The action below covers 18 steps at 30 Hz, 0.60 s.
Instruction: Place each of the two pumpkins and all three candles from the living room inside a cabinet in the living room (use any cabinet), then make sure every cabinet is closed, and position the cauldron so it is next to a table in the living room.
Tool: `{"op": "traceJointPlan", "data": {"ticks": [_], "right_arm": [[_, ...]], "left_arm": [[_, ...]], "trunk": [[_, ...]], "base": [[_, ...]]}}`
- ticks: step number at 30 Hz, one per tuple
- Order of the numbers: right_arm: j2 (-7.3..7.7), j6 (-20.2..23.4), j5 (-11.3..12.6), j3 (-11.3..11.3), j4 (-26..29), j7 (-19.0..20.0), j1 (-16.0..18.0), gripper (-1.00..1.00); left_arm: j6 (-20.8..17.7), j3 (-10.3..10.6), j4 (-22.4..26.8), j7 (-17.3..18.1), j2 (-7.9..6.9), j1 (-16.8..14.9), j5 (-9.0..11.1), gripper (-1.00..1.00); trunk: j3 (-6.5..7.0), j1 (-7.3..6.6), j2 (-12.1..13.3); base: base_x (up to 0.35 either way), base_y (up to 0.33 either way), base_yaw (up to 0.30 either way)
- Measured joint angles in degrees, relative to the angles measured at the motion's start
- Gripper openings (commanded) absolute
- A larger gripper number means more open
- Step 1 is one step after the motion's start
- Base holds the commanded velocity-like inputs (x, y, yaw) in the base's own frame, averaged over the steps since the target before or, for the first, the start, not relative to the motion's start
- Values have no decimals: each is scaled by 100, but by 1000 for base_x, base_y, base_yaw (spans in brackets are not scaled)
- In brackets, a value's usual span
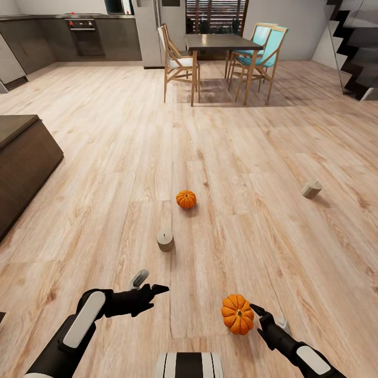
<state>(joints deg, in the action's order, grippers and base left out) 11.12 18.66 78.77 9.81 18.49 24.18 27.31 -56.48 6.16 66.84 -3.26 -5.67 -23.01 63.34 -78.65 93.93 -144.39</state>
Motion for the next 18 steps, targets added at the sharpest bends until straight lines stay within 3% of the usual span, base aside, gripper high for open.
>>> {"op": "traceJointPlan", "data": {"ticks": [18], "right_arm": [[0, -111, -5, 4, 0, -14, 1, 100]], "left_arm": [[0, 8, 0, 0, 8, 0, -3, 100]], "trunk": [[-376, 44, -23]], "base": [[0, 0, 0]]}}
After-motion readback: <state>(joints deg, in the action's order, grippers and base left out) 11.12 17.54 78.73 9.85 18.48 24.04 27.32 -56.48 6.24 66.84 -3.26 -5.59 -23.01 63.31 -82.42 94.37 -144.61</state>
